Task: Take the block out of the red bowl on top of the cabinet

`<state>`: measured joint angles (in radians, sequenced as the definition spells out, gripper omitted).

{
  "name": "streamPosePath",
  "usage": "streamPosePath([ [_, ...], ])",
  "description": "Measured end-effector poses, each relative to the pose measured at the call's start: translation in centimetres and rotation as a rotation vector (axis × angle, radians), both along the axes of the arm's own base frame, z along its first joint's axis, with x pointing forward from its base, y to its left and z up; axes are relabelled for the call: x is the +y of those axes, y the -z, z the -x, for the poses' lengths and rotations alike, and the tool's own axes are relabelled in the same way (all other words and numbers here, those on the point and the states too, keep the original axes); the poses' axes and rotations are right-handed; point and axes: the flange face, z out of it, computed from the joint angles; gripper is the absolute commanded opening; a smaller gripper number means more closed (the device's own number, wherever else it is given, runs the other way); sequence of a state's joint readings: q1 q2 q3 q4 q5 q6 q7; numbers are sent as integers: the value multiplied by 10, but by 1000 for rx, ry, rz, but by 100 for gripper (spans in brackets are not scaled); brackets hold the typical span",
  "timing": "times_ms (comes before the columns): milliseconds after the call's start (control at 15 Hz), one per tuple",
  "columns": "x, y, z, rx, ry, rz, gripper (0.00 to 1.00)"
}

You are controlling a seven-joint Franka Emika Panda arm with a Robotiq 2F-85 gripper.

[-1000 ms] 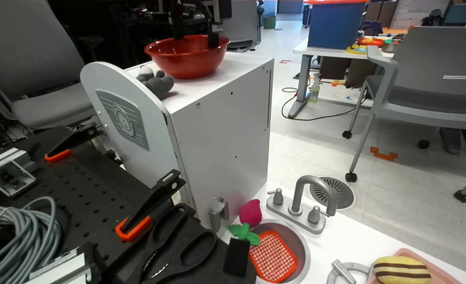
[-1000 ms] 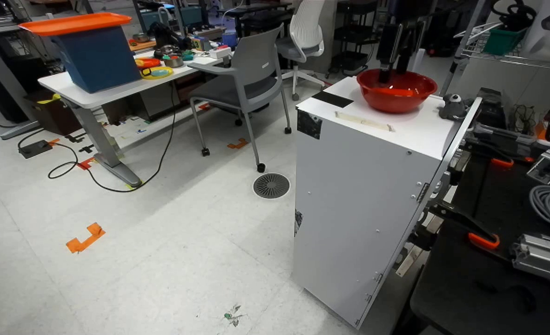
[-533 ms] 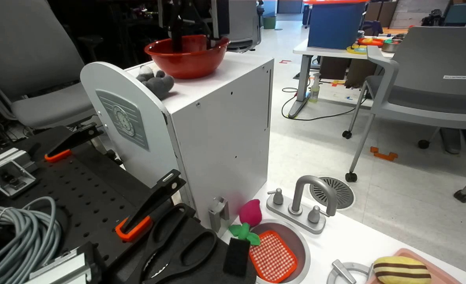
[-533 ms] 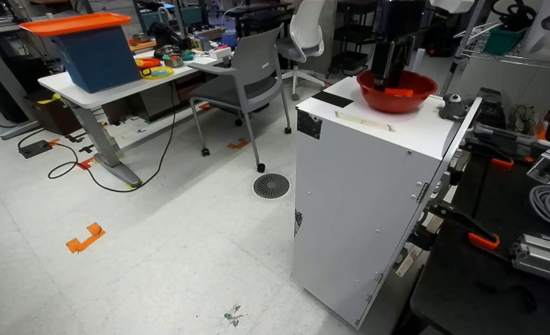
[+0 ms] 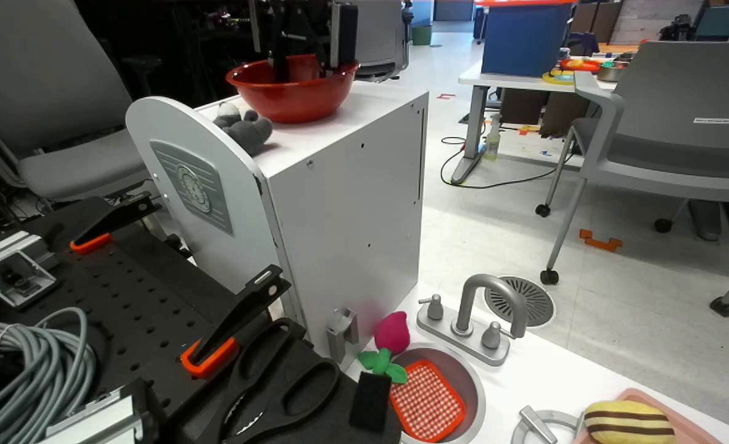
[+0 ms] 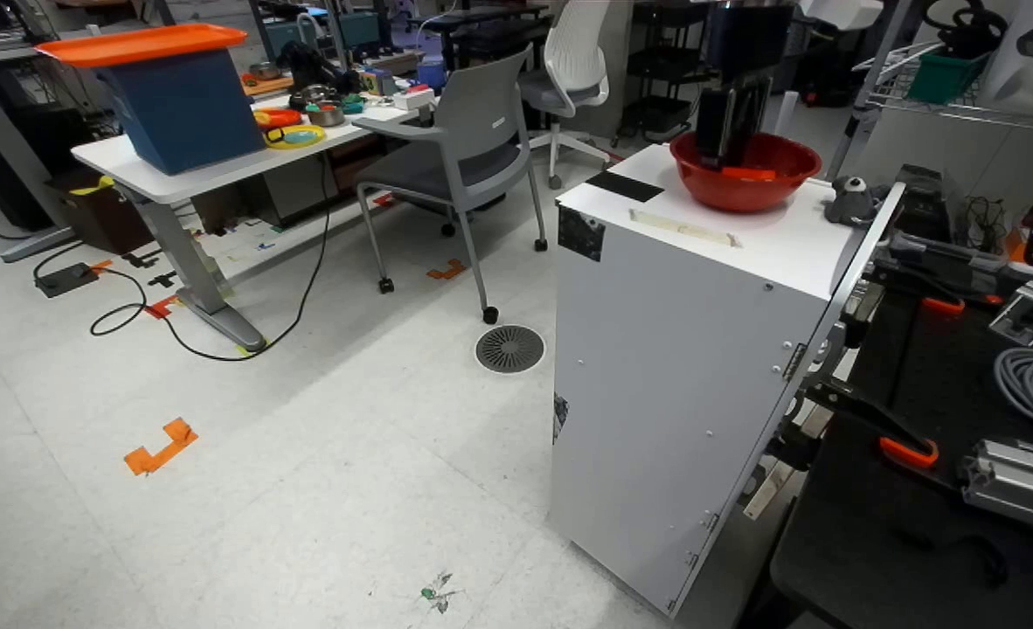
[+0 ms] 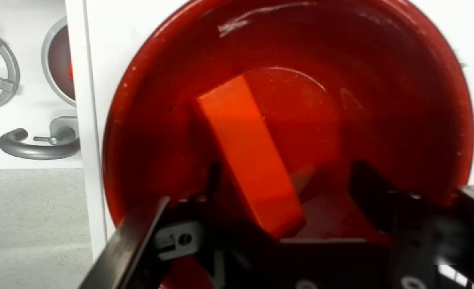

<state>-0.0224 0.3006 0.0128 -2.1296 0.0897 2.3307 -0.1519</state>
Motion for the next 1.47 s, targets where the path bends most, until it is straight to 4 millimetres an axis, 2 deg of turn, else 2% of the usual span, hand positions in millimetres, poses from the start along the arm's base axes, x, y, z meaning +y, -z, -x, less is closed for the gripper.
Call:
streamPosePath([
  [333,0,0,0,0,-1,0,12],
  [400,0,0,0,0,-1,0,8],
  [1467,-1,-5,-1,-8,3,0,8],
])
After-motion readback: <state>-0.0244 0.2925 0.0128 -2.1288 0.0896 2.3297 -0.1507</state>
